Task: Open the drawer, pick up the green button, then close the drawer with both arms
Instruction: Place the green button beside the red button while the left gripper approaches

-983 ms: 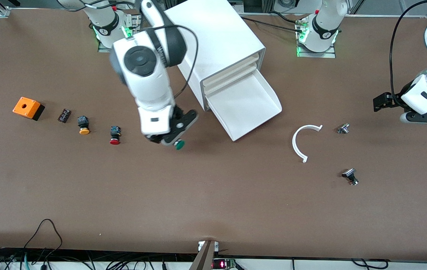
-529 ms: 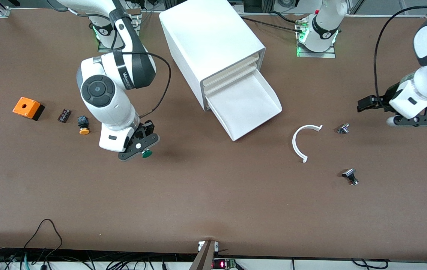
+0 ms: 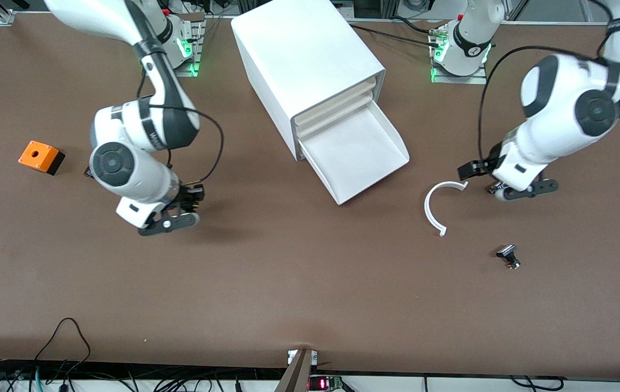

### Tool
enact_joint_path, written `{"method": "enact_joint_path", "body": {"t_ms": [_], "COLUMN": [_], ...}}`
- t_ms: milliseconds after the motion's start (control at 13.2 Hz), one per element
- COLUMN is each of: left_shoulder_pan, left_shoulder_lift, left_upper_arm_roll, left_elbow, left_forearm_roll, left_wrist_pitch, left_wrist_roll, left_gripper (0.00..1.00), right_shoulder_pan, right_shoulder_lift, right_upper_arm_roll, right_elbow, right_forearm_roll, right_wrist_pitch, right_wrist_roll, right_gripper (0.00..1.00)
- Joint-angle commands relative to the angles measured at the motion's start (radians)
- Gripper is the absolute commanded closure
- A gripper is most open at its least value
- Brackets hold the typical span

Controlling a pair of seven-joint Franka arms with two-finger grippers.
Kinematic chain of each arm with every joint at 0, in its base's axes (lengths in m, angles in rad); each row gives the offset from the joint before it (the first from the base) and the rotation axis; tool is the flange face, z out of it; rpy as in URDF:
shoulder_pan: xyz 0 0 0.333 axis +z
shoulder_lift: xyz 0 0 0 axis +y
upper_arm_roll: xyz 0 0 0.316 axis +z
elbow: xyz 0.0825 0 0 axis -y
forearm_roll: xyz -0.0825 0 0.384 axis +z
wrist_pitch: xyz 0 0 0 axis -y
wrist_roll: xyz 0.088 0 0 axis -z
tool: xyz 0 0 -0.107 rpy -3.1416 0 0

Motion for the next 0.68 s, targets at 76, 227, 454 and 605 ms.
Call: {"method": "enact_joint_path", "body": {"t_ms": [76, 227, 454, 605], "left_shoulder_pan": [-0.064, -0.104, -0.164, -0.202], "left_shoulder_lift": [0.096, 0.150, 0.248, 0.274], "left_upper_arm_roll": [-0.034, -0.034, -0.034, -0.033], "left_elbow": [-0.040, -0.041, -0.041, -0.043], "left_forearm_roll": [-0.015, -0.015, -0.016, -0.016], "left_wrist_pitch": [0.181, 0.256, 0.400, 0.439], "left_wrist_roll": [-0.218, -0.278, -0.370, -0.429], "left_gripper": [0.00, 0.00, 0.00, 0.00], "right_shoulder_pan": [-0.103, -0.109, -0.108, -0.109], "right_shoulder_lift": [-0.123, -0.125, -0.128, -0.125], "right_upper_arm_roll": [0.058, 0.060, 0.084, 0.092], "right_elbow": [-0.203, -0.272, -0.369, -0.396], "right_forearm_roll": [0.010, 0.010, 0.005, 0.005], "right_wrist_pitch": [0.056, 0.148, 0.274, 0.304], "right_wrist_roll": [0.015, 0.039, 0.130, 0.187], "right_gripper": [0.76, 0.76, 0.76, 0.76]}}
